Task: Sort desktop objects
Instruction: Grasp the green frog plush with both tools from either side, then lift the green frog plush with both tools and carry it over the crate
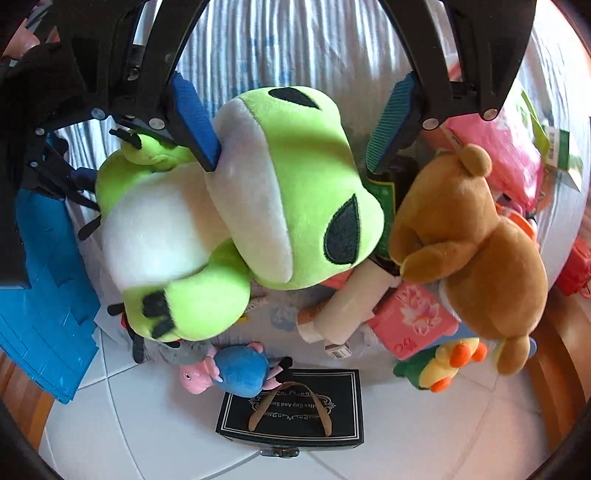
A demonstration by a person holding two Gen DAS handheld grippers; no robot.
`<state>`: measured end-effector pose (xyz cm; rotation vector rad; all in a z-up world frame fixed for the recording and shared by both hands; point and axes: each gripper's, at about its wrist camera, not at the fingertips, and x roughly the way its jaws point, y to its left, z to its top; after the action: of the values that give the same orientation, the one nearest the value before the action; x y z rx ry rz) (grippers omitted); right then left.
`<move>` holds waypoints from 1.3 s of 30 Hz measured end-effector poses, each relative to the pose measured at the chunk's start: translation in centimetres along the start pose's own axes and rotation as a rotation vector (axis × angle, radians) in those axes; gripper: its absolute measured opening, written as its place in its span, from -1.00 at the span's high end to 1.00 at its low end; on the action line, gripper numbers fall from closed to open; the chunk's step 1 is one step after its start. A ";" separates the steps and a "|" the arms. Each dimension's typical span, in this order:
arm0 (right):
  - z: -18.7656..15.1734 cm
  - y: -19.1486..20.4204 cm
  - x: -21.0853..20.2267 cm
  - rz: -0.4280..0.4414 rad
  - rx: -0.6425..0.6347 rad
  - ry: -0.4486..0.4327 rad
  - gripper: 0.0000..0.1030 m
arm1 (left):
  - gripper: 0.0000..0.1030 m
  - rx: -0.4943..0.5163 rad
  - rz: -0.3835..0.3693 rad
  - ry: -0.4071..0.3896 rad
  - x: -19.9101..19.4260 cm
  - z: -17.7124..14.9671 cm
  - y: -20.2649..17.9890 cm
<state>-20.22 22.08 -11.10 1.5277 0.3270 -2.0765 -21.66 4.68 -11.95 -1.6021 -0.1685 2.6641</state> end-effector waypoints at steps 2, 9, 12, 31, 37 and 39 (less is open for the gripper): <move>-1.1 -0.5 -1.2 -0.036 -0.013 0.000 -0.88 | -0.58 -0.012 -0.006 -0.001 0.0 -1.1 -0.2; -2.3 -2.5 -5.0 -0.038 0.037 -0.102 -0.92 | -0.58 -0.027 0.018 0.002 1.6 -3.5 0.3; -1.1 -2.2 -4.9 -0.034 0.011 -0.122 -0.92 | -0.58 -0.060 -0.007 -0.020 1.9 -4.0 1.0; 0.2 -0.1 0.3 0.024 -0.053 -0.074 0.07 | -0.36 -0.007 0.000 -0.065 2.3 -2.5 -0.2; -0.5 -0.2 -3.0 0.049 -0.046 -0.150 0.13 | -0.35 0.036 0.023 -0.166 -1.8 -2.5 -1.4; -0.9 0.0 -4.4 0.048 -0.052 -0.186 0.13 | -0.35 0.044 0.026 -0.198 -3.2 -2.4 -1.8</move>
<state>-18.57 23.68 -7.27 1.2883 0.2705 -2.1355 -18.08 6.43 -10.08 -1.3356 -0.0926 2.8222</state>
